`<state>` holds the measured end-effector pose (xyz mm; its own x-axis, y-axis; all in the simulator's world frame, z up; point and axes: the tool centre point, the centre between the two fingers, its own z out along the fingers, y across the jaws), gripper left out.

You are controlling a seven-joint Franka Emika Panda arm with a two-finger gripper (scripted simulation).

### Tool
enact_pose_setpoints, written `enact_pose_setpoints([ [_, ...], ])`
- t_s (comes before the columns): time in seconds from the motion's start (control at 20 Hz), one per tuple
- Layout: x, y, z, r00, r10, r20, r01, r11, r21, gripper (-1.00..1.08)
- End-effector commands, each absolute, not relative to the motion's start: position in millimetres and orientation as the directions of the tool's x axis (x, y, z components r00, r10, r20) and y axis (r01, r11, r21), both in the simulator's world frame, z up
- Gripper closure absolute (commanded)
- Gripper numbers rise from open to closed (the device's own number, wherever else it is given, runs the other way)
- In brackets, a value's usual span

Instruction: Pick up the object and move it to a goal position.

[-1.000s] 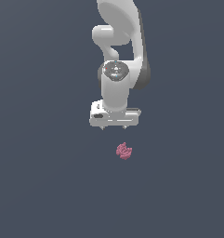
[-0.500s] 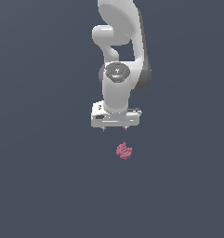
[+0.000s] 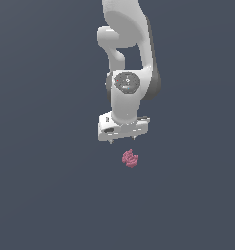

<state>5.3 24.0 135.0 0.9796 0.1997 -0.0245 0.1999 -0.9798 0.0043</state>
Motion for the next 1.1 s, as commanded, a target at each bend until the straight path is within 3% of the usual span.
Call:
enact_pose_setpoints([
  [0.0, 10.9, 27.9, 130.2, 0.965, 0.261, -0.023, 0.261, -0.965, 0.004, -0.92],
  [0.55, 39.8, 49.0, 104.1, 0.827, 0.561, -0.012, 0.561, -0.828, 0.002, -0.92],
  [1.05, 53.1, 59.6, 90.7, 0.726, 0.688, -0.001, 0.688, -0.726, 0.0, -0.92],
])
